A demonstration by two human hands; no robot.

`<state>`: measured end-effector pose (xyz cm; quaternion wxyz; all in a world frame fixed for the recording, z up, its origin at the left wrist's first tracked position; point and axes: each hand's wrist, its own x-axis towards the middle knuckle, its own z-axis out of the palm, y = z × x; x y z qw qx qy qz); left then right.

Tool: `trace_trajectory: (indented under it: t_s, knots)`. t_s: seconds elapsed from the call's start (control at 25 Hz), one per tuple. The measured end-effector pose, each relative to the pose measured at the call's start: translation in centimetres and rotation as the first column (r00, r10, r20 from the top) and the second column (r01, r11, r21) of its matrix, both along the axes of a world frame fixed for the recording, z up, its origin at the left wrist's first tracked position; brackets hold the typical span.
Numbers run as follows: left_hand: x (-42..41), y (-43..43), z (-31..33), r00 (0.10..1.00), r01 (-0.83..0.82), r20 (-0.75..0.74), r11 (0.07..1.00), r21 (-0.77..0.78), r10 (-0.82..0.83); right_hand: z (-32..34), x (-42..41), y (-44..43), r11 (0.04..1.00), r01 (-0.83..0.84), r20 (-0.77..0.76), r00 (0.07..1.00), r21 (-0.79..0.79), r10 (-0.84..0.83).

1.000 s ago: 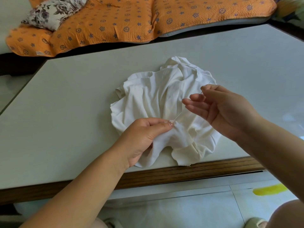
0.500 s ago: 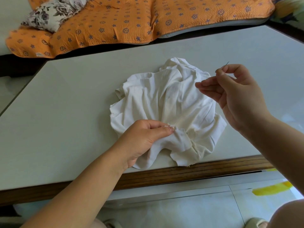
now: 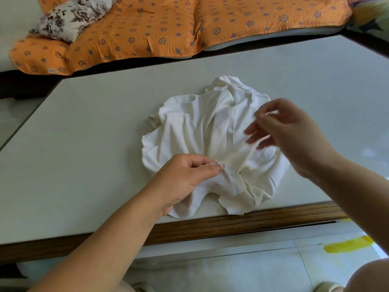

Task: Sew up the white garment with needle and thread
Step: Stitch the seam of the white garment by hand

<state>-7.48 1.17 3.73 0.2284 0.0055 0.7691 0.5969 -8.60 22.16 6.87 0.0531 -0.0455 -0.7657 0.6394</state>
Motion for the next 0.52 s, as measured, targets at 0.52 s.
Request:
trace_trajectory:
  t_s: [0.52]
  knots:
    - [-0.6,-2.0,1.6,0.954,0.128,-0.219,0.937,-0.326,-0.207,-0.6,2.8,-1.3,0.935,-0.262,0.240,0.949,0.237,0.205]
